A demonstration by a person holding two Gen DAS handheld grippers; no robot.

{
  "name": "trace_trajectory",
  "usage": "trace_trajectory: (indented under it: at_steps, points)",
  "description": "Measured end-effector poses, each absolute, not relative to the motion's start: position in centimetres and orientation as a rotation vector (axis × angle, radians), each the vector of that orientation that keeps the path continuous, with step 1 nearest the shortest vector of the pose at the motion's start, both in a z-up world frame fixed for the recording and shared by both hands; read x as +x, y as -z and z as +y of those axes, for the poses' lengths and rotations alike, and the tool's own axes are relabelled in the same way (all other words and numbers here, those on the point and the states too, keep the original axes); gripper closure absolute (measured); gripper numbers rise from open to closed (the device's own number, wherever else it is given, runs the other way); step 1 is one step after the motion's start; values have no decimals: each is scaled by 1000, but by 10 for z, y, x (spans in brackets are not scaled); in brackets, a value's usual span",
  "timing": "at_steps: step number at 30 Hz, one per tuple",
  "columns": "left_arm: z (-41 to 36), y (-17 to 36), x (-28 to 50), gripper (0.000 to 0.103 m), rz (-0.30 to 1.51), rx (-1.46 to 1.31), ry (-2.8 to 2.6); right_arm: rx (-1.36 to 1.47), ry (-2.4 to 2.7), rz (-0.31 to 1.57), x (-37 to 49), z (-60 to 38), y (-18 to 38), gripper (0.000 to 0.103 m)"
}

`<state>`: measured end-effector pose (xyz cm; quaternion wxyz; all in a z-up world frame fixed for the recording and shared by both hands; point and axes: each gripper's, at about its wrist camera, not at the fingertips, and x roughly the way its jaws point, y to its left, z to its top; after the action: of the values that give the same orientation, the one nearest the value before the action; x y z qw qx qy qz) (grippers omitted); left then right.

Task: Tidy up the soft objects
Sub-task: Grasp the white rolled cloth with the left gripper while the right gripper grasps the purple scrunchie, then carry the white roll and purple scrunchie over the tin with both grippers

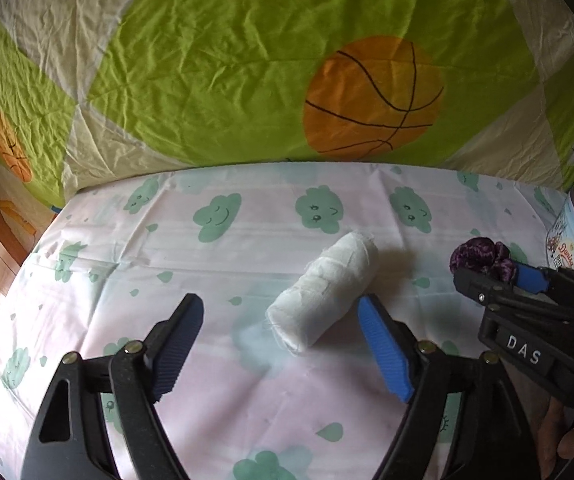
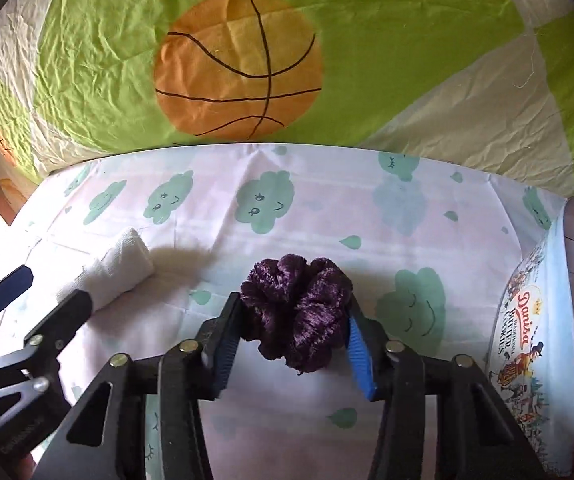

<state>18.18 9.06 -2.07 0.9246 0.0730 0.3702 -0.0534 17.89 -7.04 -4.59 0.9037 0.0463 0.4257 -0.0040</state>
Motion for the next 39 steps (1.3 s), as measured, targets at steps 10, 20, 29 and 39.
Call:
trace_trajectory:
  at_steps: [10, 20, 29, 39]
  points:
    - [66, 36, 193, 45, 829, 289, 106, 81, -64, 751, 107, -63, 25, 64]
    - [71, 28, 185, 67, 794, 233, 153, 113, -81, 593, 39, -69, 7, 64]
    - [95, 15, 169, 69, 723, -6, 148, 134, -63, 458, 15, -83, -7, 64]
    - [92, -13, 141, 69, 554, -95, 214, 75, -6, 306, -7, -82, -24, 64]
